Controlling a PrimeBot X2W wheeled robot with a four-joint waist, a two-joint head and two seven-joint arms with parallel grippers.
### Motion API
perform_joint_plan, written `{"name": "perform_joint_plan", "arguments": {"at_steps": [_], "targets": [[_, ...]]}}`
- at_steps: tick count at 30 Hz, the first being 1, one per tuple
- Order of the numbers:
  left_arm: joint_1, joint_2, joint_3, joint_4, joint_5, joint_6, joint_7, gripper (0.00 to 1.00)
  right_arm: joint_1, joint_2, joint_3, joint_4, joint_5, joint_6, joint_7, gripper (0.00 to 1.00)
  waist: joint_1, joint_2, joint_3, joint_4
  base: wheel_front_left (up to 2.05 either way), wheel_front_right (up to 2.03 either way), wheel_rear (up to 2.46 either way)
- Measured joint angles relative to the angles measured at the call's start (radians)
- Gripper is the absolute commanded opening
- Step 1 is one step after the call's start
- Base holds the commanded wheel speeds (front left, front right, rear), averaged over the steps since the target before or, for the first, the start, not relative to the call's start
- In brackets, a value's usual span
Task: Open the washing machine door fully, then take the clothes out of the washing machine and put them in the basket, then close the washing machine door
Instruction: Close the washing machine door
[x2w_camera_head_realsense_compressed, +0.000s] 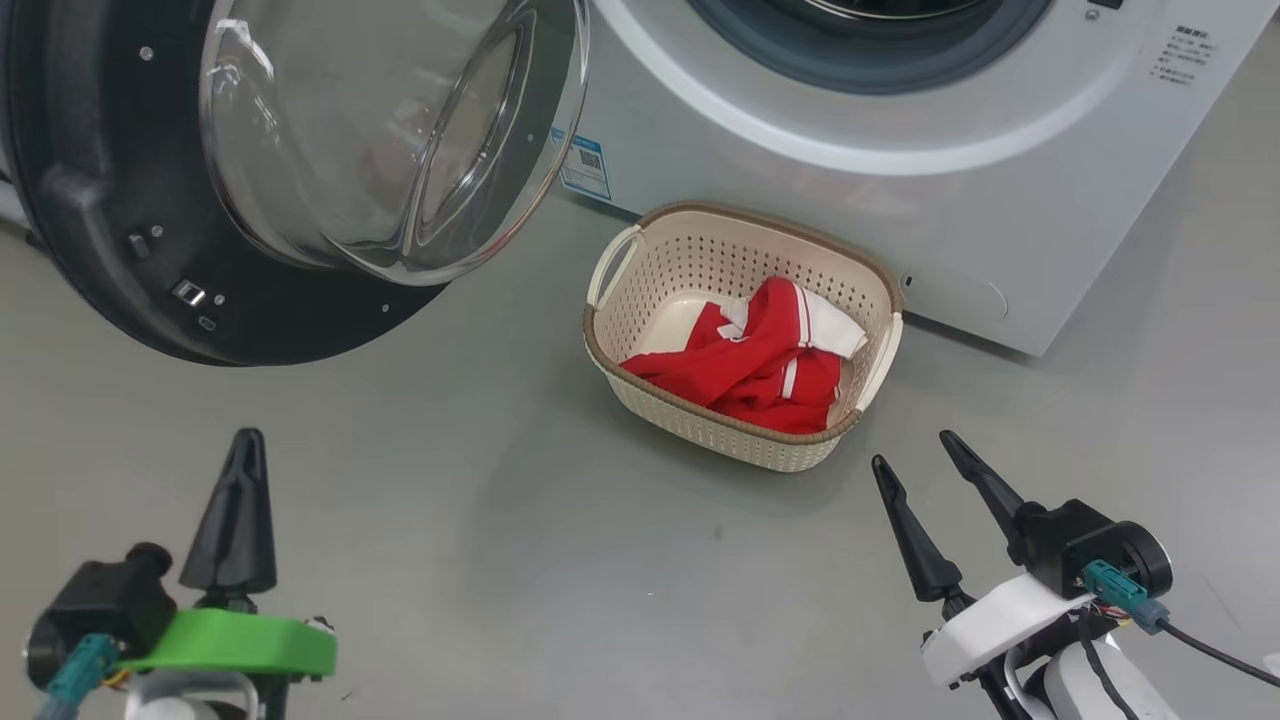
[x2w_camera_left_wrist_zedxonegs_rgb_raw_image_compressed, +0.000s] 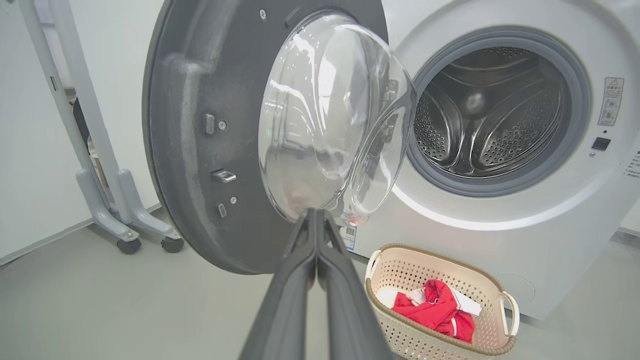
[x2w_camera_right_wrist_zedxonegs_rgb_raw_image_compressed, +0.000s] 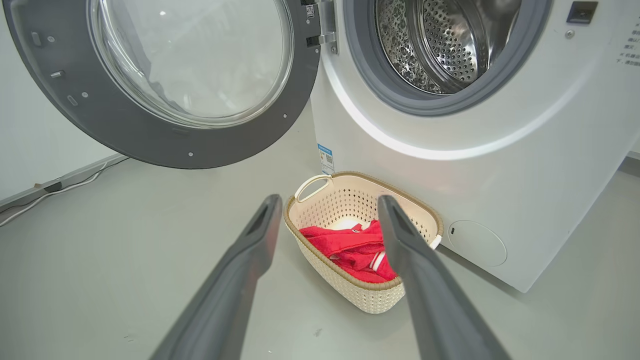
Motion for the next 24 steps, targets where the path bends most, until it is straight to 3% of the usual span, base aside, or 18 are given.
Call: {"name": "perform_joint_plan", "arguments": {"at_steps": [16,20,24], "targets": [[-0.199,0.218,0.241,-0.147,0.022,0.014,-0.002,0.0,-0.056,-0.047,0.023,-0.016,-0.012,0.0,0.009,1.0,0.0,0.0,0.103,-0.043,0.0,0.0,0.0],[-0.261,0.293,0.321,-0.129,-0.008,0.014,-0.006,0.0,-0.065,-0.047,0.023,-0.018,-0.012,0.0,0.008,1.0,0.0,0.0,0.115,-0.061,0.0,0.0,0.0],[-0.32,0.324,0.389,-0.08,-0.079,0.014,0.007,0.0,-0.07,-0.049,0.023,-0.018,-0.011,0.0,0.008,1.0,0.0,0.0,0.124,-0.075,0.0,0.0,0.0]]}}
